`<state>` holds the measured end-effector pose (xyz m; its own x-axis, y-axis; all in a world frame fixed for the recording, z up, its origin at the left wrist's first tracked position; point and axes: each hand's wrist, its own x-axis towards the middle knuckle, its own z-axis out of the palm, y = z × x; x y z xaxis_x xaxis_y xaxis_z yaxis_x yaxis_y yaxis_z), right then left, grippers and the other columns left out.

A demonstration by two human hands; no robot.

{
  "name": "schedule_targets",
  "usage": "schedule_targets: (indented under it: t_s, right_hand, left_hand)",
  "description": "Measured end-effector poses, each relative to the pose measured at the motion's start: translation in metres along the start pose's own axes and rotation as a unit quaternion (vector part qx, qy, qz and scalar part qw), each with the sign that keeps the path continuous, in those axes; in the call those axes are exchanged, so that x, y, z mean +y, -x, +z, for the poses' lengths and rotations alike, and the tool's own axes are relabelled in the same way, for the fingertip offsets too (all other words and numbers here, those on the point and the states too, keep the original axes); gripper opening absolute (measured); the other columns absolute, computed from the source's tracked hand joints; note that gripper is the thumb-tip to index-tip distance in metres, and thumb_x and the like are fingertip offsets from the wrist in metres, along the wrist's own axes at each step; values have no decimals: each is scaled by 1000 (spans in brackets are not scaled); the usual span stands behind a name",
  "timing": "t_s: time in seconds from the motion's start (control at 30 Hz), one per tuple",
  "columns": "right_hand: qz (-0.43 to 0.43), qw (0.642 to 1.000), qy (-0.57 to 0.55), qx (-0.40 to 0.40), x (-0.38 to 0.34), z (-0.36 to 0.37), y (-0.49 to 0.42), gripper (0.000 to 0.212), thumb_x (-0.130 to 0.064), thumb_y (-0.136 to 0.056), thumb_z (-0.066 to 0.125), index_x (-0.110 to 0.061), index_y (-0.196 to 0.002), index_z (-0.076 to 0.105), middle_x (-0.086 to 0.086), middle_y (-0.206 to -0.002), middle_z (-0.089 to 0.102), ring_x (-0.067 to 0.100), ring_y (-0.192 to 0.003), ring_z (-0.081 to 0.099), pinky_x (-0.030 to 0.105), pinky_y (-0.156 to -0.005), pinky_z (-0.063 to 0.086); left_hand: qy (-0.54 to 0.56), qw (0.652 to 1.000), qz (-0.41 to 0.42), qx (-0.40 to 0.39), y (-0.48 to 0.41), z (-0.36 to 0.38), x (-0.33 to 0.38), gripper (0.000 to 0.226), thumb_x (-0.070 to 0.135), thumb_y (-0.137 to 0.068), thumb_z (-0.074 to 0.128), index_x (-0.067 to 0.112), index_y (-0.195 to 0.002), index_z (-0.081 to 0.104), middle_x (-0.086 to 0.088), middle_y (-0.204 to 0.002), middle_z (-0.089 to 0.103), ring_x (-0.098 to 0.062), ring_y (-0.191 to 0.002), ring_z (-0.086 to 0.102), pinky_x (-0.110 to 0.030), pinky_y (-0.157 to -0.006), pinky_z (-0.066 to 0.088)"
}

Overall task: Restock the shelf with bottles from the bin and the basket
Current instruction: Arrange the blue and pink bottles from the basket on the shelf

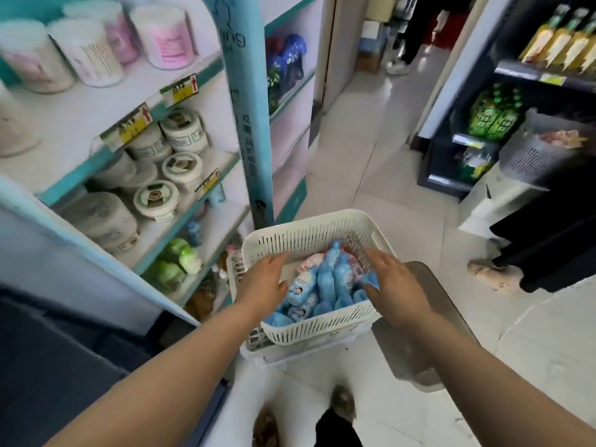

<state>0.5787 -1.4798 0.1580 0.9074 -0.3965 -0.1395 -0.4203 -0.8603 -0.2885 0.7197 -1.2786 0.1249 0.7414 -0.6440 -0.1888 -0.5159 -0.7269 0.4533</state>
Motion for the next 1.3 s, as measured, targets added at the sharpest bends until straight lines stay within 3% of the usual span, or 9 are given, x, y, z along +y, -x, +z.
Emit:
schedule_targets:
  t_s: [0.23,0.47,0.57,0.77,0.87,0.97,1.13,1.2,1.3]
  right_hand:
    - [-7,994,0,-106,48,54,-81,71,-26,-91,54,-28,-151,16,-4,-156,23,24,-135,36,30,-102,35]
    - [-15,980,-53,-193,90,122,-155,71,-20,-89,54,-20,-151,18,-3,-160,12,26,-139,31,38,-110,34]
    - [22,972,-119,-203,99,153,-179,74,-16,-89,55,-19,-152,16,5,-157,19,27,-139,32,30,-113,27]
    - [135,944,-203,-225,105,181,-197,60,-17,-90,58,-22,-146,34,6,-135,53,24,-120,52,22,-97,35]
    - [158,937,-218,-223,106,186,-202,43,-23,-86,62,-20,-128,53,7,-119,63,26,-110,59,30,-95,45]
    - [134,936,-227,-233,103,180,-202,37,-18,-82,66,-20,-118,57,7,-108,66,26,-102,61,33,-90,49]
    - [79,932,-304,-184,97,143,-193,34,-10,-79,70,-15,-111,59,-3,-111,58,15,-99,56,26,-89,45]
    - [80,917,-351,-173,91,119,-193,29,-8,-76,74,-19,-99,59,1,-99,63,15,-85,60,29,-78,52]
    - [74,882,-439,-155,72,82,-197,29,-2,-73,77,-21,-80,57,0,-79,64,1,-64,59,19,-62,51]
  left_hand:
    - [44,994,-73,-71,-54,66,-5,63,23,-90,60,19,-146,32,-9,-144,42,-28,-129,42,-35,-104,37]
    - [92,983,-102,-122,-122,125,6,66,24,-90,60,14,-147,29,-12,-147,39,-28,-133,38,-28,-106,28]
    - [107,978,-122,-133,-149,149,9,62,25,-89,63,8,-143,36,-16,-141,46,-30,-128,43,-28,-102,31]
    - [103,974,-146,-136,-174,182,9,40,26,-87,63,8,-122,57,-16,-117,61,-32,-108,55,-33,-86,40]
    - [104,973,-156,-135,-179,183,6,38,26,-88,63,7,-121,58,-17,-116,63,-33,-107,56,-32,-85,40]
    - [109,973,-151,-138,-175,176,6,38,27,-89,62,6,-120,57,-16,-112,64,-33,-106,57,-31,-82,41]
    - [131,977,-151,-71,-158,132,1,32,24,-88,64,8,-114,58,-13,-105,66,-31,-98,59,-30,-74,36]
    - [169,972,-155,-42,-146,102,-2,28,22,-87,65,9,-110,58,-10,-103,65,-28,-96,60,-31,-78,42]
    - [231,955,-187,0,-126,59,-7,22,30,-87,65,17,-99,52,-7,-98,64,-25,-89,61,-41,-82,49]
